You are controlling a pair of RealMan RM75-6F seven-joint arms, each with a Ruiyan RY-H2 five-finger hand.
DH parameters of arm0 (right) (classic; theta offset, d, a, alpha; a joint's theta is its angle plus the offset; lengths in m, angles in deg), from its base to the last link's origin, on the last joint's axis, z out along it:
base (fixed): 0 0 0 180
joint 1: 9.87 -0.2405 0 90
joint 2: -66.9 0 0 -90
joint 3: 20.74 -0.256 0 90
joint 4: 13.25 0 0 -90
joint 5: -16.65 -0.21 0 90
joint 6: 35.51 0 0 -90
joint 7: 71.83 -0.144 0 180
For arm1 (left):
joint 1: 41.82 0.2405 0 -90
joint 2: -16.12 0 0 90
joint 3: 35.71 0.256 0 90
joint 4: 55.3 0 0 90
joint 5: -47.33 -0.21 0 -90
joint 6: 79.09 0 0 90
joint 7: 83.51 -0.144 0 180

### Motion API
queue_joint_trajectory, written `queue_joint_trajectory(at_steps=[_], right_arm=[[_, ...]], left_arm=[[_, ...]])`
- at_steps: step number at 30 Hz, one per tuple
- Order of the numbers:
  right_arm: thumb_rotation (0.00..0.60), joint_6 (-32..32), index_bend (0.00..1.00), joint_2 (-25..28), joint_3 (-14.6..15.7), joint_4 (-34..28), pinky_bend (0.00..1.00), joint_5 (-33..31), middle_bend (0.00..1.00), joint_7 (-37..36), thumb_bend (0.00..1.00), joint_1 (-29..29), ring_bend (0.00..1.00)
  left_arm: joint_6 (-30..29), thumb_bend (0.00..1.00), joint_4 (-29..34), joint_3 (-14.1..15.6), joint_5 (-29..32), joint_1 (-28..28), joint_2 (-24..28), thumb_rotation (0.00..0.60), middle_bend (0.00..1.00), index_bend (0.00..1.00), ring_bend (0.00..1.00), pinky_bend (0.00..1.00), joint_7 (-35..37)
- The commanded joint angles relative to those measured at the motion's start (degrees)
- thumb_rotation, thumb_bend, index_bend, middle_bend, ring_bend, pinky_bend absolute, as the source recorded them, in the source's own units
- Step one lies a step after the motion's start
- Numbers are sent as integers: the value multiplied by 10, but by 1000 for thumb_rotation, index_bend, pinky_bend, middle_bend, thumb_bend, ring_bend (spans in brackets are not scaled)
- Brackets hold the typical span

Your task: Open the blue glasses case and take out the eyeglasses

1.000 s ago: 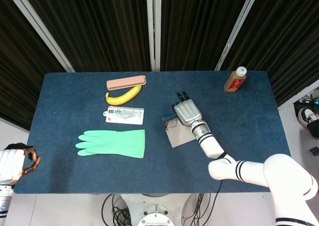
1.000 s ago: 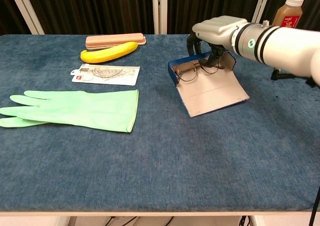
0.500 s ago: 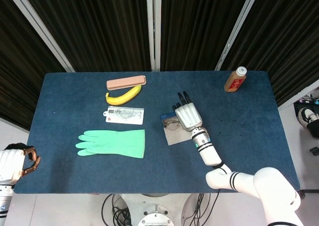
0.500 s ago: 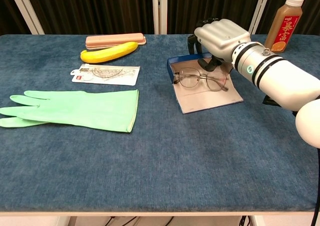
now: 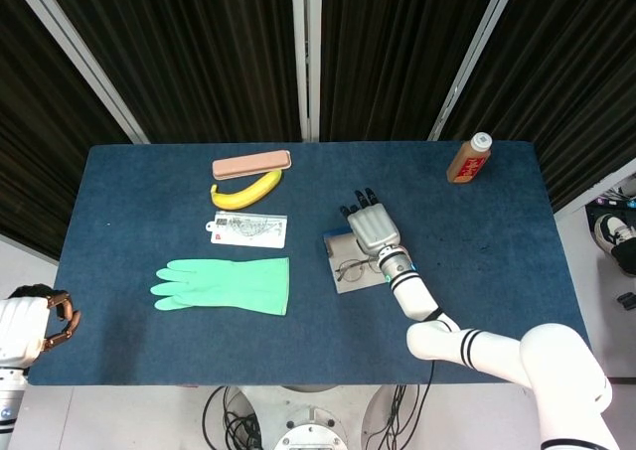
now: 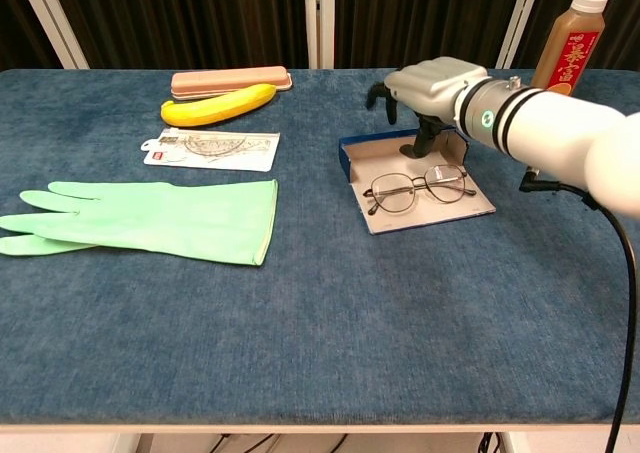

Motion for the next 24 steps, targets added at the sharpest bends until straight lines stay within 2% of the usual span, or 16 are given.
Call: queue_joint_trajectory(at_steps=[1,4,7,10,13,16,24], right_arm=[[600,14,84,34,-10,-53,0,12,234,-12,228,10,0],[600,37,120,63,0,-104,0,55,233,-39,229,32,0],[600,56,226,91,18,-152,0,100,233,-72,262,59,0],[600,68,351,105,37,-174,0,129,232,-86,301,79,0],[600,71,394,107,50,-176,0,140,228,-93,301,92,0],[600,68,397,99,55,-164,0,143,224,-95,302,97,0],[600,49,420,71,55,-119,0,144,225,-104,325,103,0]], left_arm=[[0,373,0,0,0,0,0,600,662,661,428,392,1],[0,373,0,0,0,0,1,600,662,661,429,392,1],[1,373,1,0,0,0,1,600,662,660,429,392,1],[0,373,1,0,0,0,0,600,662,661,429,392,-1],[0,373,1,0,-1,0,0,600,662,661,429,392,-2],[0,373,1,0,-1,0,0,600,662,661,429,392,-3],[0,373,1,0,0,0,0,600,662,661,429,392,-2]])
